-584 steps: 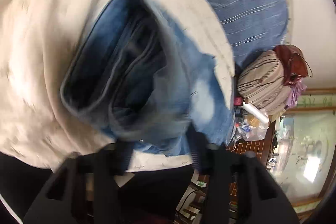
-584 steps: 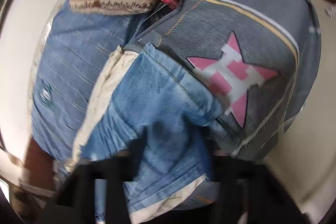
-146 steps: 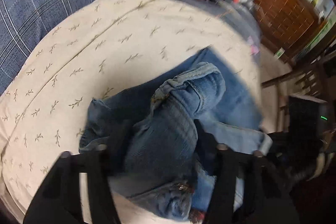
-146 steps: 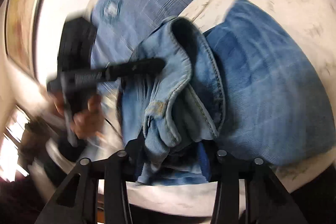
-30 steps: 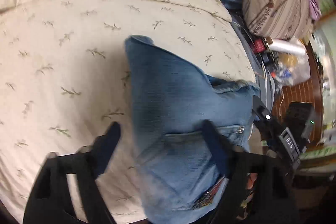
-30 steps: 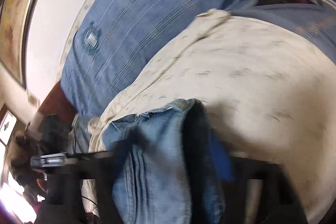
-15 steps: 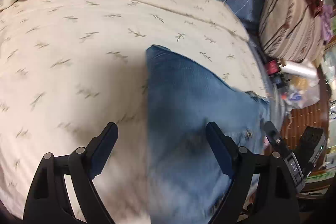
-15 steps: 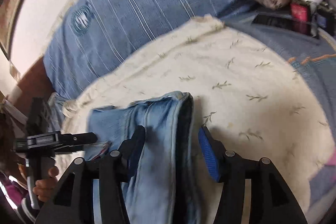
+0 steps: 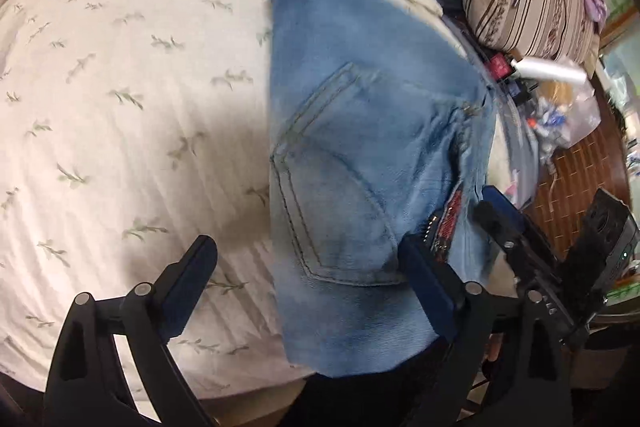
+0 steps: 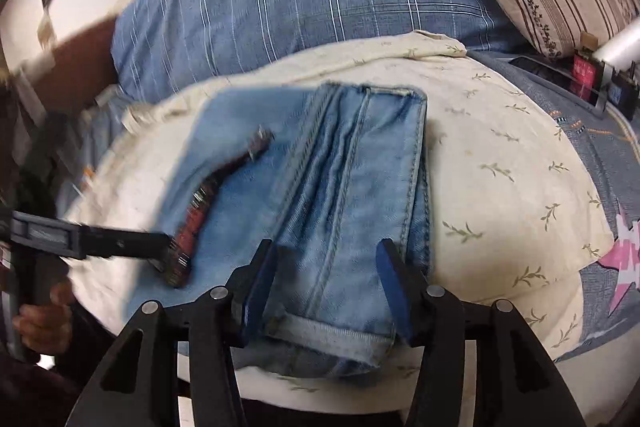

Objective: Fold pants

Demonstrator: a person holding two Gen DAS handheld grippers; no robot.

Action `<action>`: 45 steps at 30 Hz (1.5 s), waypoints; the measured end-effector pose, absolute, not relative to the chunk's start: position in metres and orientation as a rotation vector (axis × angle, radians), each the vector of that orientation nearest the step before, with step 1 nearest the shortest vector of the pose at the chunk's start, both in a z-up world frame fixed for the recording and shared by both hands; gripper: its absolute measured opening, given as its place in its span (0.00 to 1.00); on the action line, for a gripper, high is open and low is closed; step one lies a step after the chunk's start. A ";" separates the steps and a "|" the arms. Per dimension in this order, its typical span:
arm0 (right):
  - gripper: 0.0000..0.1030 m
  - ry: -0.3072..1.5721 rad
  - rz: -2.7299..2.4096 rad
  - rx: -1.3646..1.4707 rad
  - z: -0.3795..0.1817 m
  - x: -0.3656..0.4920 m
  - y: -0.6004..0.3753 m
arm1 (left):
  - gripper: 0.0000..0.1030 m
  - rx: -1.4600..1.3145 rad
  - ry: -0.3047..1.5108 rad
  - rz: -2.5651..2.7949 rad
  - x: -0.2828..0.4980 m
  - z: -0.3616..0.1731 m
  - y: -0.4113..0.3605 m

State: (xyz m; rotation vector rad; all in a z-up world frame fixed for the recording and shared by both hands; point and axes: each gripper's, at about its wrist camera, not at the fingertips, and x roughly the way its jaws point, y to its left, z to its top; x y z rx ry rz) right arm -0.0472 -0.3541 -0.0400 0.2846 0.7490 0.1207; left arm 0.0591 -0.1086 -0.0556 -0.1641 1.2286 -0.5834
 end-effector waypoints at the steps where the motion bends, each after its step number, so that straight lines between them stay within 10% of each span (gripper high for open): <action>1: 0.52 0.730 0.126 0.327 -0.033 -0.048 -0.360 | 0.90 -0.163 1.196 -0.564 0.060 -0.048 -0.105; 4: 0.63 0.694 0.098 0.417 -0.020 -0.043 -0.379 | 0.90 -0.139 1.083 -0.497 0.065 -0.026 -0.102; 25: 0.60 0.787 0.108 0.420 -0.026 0.024 -0.390 | 0.96 -0.158 1.211 -0.468 0.128 -0.052 -0.128; 39: 0.83 0.853 0.338 0.711 -0.072 0.013 -0.408 | 0.96 -0.350 1.392 -0.678 0.102 -0.072 -0.118; 45: 0.58 0.881 0.266 0.609 -0.073 0.011 -0.403 | 0.88 -0.296 1.372 -0.678 0.098 -0.073 -0.142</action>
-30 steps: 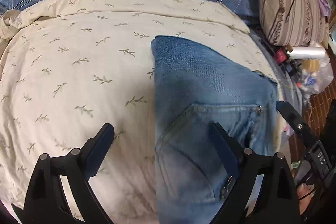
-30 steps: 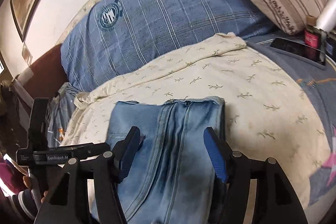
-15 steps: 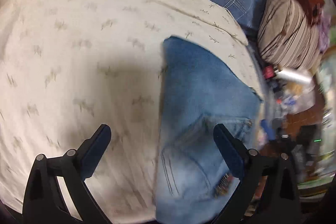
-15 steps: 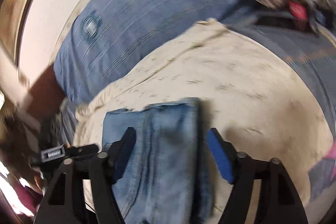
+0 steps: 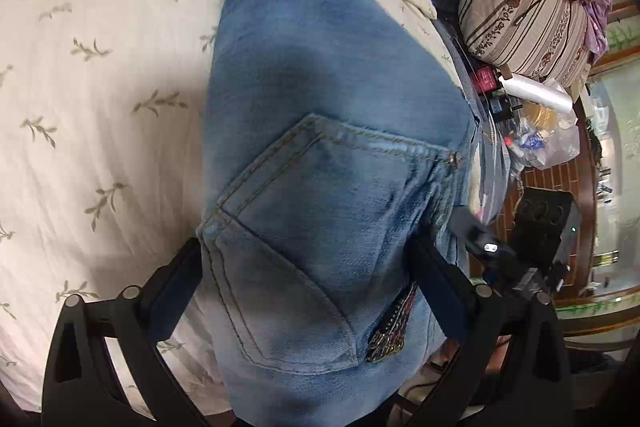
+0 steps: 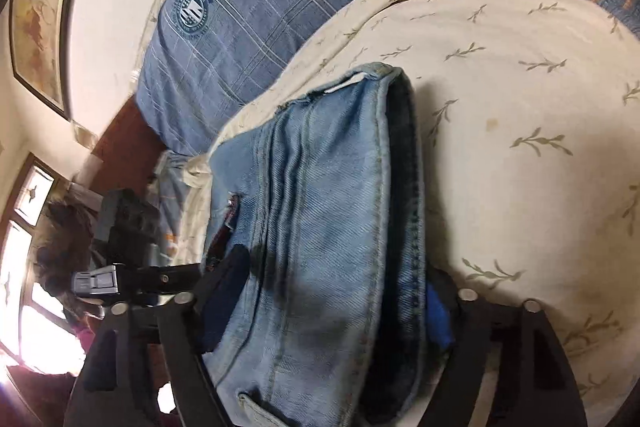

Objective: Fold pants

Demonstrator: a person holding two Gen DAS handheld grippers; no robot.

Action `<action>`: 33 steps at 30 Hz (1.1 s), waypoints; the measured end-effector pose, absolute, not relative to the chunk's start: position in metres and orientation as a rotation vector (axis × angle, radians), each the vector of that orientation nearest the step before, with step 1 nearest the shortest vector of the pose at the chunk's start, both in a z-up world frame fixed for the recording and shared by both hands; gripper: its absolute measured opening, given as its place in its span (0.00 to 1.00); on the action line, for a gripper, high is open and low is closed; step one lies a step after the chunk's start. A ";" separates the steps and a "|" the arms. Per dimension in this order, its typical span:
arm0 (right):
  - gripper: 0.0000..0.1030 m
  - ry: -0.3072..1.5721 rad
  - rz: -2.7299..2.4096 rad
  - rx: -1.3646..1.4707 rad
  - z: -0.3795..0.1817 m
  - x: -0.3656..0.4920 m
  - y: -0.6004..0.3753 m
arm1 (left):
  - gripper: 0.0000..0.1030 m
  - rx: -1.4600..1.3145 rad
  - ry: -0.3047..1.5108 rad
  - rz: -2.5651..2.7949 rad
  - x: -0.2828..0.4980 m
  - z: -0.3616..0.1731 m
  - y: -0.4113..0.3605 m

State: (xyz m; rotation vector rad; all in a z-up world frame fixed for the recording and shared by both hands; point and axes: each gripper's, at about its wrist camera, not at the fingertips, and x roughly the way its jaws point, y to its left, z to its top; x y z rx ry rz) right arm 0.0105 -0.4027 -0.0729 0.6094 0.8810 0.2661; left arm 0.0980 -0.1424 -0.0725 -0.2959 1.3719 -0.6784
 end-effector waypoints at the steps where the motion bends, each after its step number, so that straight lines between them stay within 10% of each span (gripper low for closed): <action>1: 0.54 0.885 0.239 0.569 -0.069 0.009 -0.396 | 0.78 -0.287 1.366 -0.685 0.095 -0.068 -0.143; 4: 0.38 0.856 0.249 0.542 -0.049 0.000 -0.384 | 0.52 -0.206 1.299 -0.701 0.081 -0.048 -0.145; 15: 0.37 0.846 0.443 0.506 0.000 0.076 -0.292 | 0.49 -0.329 1.118 -0.569 0.121 -0.002 -0.043; 31: 0.50 0.906 0.235 0.189 -0.043 0.177 -0.197 | 0.82 -0.245 1.080 -0.161 0.215 -0.045 0.047; 33: 0.67 0.885 0.199 0.169 -0.029 0.161 -0.201 | 0.82 -0.261 1.048 -0.132 0.202 -0.039 0.057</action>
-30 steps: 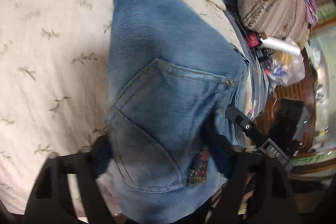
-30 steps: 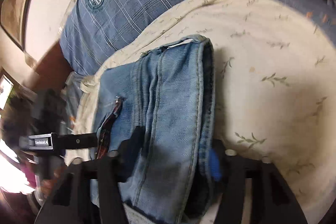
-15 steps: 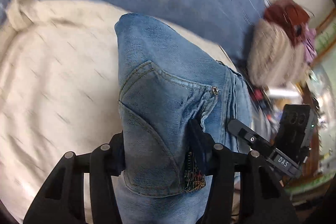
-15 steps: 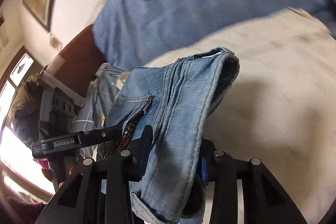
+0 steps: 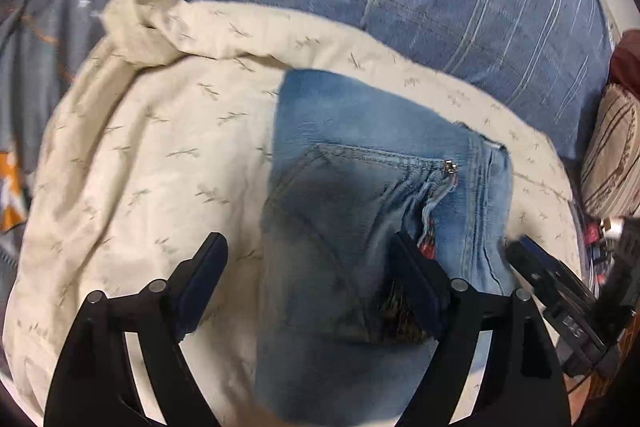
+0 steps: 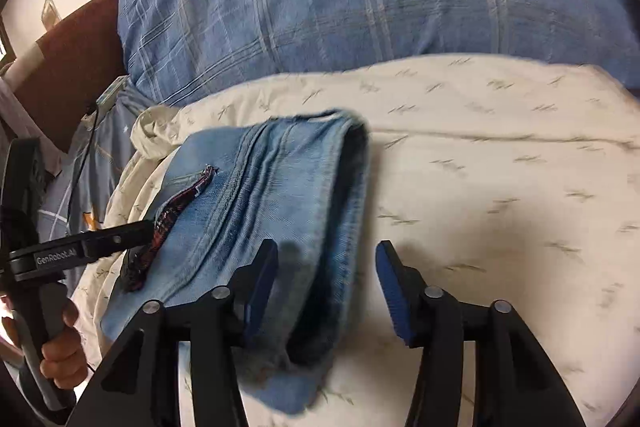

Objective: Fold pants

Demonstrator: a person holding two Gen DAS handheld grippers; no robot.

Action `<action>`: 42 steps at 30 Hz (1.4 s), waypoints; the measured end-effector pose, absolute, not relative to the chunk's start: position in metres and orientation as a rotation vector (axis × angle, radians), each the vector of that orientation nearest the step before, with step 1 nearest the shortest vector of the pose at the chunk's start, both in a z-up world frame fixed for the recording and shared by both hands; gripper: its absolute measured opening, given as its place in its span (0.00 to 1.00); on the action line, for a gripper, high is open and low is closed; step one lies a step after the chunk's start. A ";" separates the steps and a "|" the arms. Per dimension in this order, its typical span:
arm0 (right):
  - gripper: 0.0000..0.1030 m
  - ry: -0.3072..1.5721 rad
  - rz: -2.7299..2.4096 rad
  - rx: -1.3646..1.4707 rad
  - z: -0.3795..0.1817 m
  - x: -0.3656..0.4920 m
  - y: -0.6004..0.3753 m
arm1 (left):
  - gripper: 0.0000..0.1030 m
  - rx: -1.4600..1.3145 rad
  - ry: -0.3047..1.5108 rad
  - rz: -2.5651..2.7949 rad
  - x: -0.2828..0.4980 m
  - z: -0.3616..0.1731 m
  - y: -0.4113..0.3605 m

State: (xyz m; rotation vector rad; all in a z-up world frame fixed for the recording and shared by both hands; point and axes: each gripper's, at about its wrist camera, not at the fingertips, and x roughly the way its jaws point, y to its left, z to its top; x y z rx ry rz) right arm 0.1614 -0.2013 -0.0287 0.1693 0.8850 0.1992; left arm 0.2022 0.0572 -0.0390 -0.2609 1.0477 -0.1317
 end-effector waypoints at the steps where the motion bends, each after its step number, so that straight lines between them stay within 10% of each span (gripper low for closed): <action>1: 0.73 0.877 0.183 0.160 -0.023 0.158 -0.202 | 0.82 -0.263 1.032 -0.108 0.194 -0.037 0.060; 5: 1.00 0.905 0.070 0.088 -0.009 0.136 -0.195 | 0.82 -0.174 0.976 0.017 0.158 -0.036 0.063; 42: 1.00 0.732 -0.046 0.030 0.031 -0.025 -0.191 | 0.82 0.067 0.820 -0.124 0.002 -0.017 0.011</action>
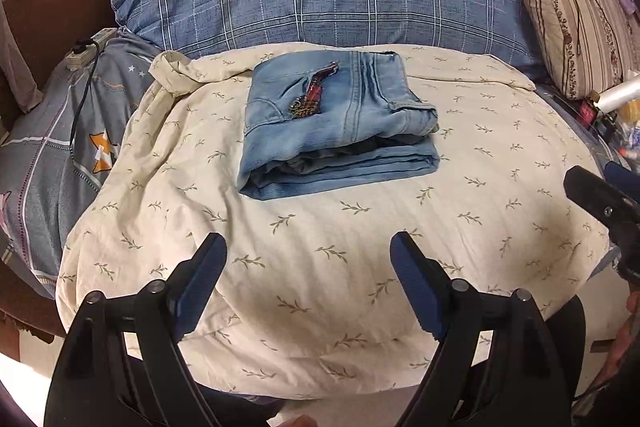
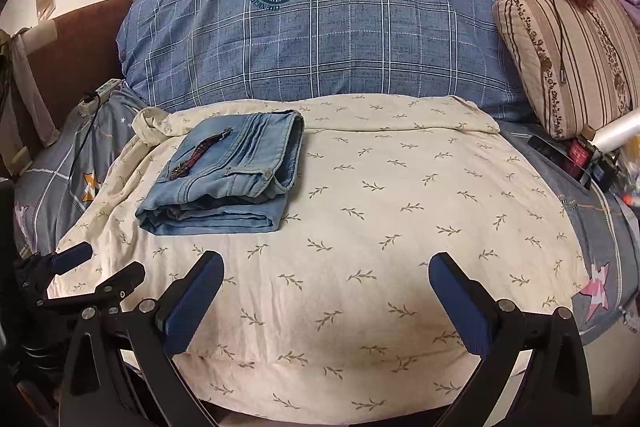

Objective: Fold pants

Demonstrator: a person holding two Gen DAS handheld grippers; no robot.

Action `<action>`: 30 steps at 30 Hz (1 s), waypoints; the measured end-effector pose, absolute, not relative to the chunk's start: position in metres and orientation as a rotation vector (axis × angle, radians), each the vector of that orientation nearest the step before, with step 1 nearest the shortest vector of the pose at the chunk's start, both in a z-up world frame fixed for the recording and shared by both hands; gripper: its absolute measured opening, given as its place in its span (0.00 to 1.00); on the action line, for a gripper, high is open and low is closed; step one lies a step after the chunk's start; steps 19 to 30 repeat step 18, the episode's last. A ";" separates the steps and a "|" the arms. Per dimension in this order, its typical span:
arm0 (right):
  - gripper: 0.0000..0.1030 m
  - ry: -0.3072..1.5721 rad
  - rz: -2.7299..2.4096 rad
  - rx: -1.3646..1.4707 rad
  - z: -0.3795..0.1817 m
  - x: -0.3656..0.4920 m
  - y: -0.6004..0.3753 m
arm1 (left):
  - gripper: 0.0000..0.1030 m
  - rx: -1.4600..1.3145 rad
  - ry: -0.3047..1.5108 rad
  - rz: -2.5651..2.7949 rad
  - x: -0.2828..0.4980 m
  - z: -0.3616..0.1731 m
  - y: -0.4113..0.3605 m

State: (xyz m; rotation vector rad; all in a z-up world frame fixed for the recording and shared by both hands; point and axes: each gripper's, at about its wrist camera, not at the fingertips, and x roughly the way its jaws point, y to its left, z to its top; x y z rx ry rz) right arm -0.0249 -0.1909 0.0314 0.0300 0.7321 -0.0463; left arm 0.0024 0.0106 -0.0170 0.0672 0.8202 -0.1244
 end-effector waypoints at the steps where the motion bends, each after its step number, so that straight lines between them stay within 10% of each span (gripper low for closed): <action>1: 1.00 0.732 -0.050 0.028 0.031 -0.026 -0.190 | 0.82 0.067 0.821 -0.126 0.002 -0.017 0.011; 30: 1.00 0.756 -0.059 0.037 0.022 -0.013 -0.194 | 0.84 0.011 0.791 -0.184 -0.004 0.005 0.012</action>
